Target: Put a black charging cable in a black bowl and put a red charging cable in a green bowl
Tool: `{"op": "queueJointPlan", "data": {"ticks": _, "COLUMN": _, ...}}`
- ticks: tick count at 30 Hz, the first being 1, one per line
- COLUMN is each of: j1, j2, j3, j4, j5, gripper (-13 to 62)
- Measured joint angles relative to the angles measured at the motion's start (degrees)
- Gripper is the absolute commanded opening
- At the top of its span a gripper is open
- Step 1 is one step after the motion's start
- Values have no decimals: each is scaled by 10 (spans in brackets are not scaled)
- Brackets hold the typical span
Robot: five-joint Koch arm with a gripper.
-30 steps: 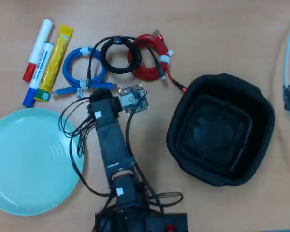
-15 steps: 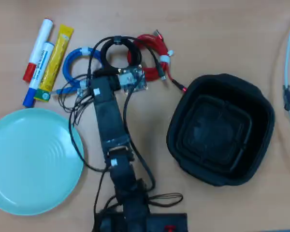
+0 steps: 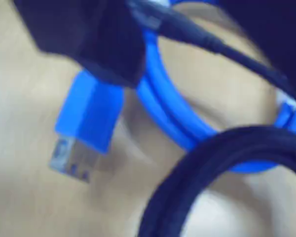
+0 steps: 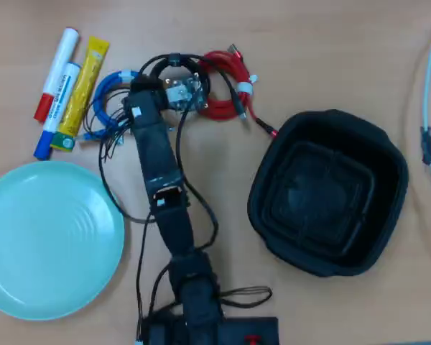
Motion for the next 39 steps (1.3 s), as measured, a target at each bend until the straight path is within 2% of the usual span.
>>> {"op": "queueJointPlan", "data": {"ticks": 6, "j1": 1, "j2": -21, "j3": -4, "j4": 0, "j5": 4, "gripper": 364}}
{"op": "queueJointPlan", "data": {"ticks": 12, "j1": 30, "j2": -24, "j3": -4, "j4": 0, "j5": 77, "gripper": 363}}
{"op": "queueJointPlan", "data": {"ticks": 24, "j1": 54, "j2": -58, "j3": -22, "j4": 19, "j5": 5, "gripper": 365}}
{"op": "queueJointPlan", "data": {"ticks": 34, "j1": 54, "j2": -88, "j3": -23, "j4": 4, "j5": 1, "gripper": 359}}
{"op": "queueJointPlan", "data": {"ticks": 36, "j1": 54, "j2": -88, "j3": -23, "j4": 4, "j5": 1, "gripper": 301}}
{"op": "queueJointPlan", "data": {"ticks": 38, "j1": 54, "j2": -88, "j3": -23, "j4": 4, "j5": 3, "gripper": 152}}
{"op": "queueJointPlan", "data": {"ticks": 39, "j1": 56, "j2": -88, "j3": -23, "j4": 5, "j5": 4, "gripper": 45}}
